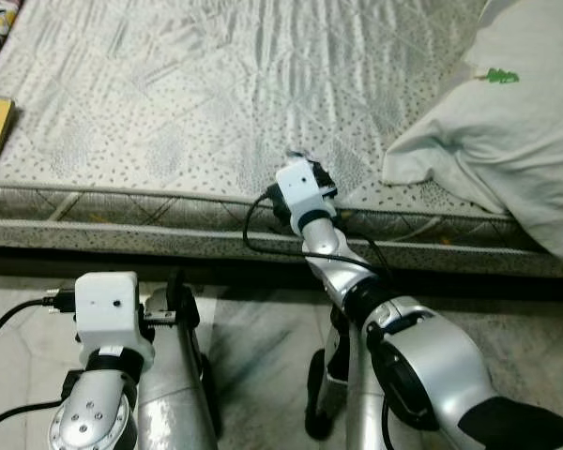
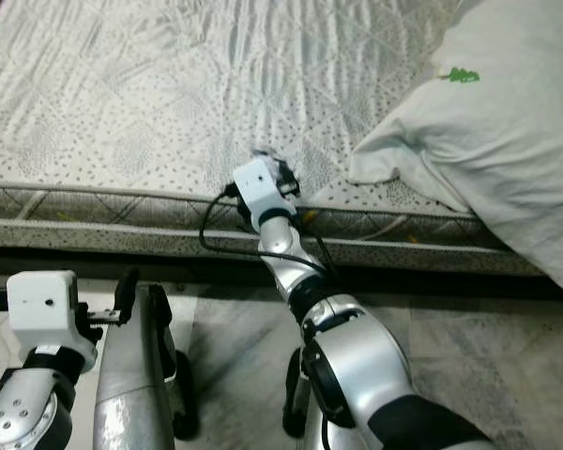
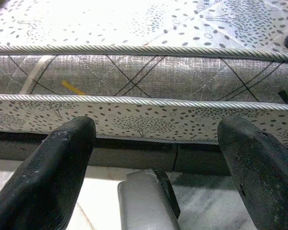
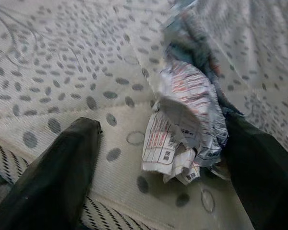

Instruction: Clean up the room

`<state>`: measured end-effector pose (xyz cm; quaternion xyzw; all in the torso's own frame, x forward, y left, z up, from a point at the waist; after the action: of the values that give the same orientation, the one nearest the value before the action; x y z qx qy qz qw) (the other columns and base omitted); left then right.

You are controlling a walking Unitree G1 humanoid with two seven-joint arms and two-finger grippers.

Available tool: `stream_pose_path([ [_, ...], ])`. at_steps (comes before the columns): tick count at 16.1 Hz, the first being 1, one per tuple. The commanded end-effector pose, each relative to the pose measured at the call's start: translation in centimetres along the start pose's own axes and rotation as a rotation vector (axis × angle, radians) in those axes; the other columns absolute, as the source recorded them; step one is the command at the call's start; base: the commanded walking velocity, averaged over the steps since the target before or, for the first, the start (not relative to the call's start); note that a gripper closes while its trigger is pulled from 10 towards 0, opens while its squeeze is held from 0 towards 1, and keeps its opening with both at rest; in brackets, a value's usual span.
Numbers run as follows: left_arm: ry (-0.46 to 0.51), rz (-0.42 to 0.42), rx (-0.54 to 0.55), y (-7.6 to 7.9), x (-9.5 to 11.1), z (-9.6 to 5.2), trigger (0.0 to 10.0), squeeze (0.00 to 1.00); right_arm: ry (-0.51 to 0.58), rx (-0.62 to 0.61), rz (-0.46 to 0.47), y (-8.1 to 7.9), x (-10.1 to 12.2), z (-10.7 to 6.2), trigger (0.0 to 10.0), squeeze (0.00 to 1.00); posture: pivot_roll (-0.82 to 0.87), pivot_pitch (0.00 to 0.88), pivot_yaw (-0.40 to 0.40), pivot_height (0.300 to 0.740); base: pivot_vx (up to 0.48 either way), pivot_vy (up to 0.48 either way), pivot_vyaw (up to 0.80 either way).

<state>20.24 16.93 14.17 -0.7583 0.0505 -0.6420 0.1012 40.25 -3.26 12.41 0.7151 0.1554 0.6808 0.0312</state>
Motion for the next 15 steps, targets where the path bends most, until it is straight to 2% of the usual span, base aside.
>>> stream_pose_path([
  [1,-0.031,0.008,0.017,-0.2,-0.7,0.0,10.0,0.00,-0.086,-0.013,0.012,0.0,-1.8,-0.3,0.0,0.00,0.28,0.297,-0.069,0.509,0.000,0.000,0.00],
  [9,0.025,0.012,0.028,-0.4,0.0,2.3,10.0,0.00,-0.095,-0.063,0.072,1.9,-1.2,0.2,0.0,0.00,0.27,0.215,-0.067,0.509,0.000,0.000,0.00],
  [15,0.083,0.011,0.040,-0.7,0.7,4.8,10.0,0.00,-0.110,-0.089,0.136,3.6,-1.5,0.4,0.0,0.00,0.26,0.137,-0.076,0.509,0.000,0.000,0.00],
])
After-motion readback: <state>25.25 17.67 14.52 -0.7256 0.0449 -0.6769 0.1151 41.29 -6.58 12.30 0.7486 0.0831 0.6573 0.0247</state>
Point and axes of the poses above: a point about 5 cm out from each wrist's last joint towards the gripper, its own z axis pointing out of the wrist towards the gripper, its own x axis along the axis of the wrist's last joint, y = z × x, the point moved 3 cm from there along z, pointing out of the wrist towards the gripper, and after that the axes turned 8 degrees about z, right-handed, at the moved point
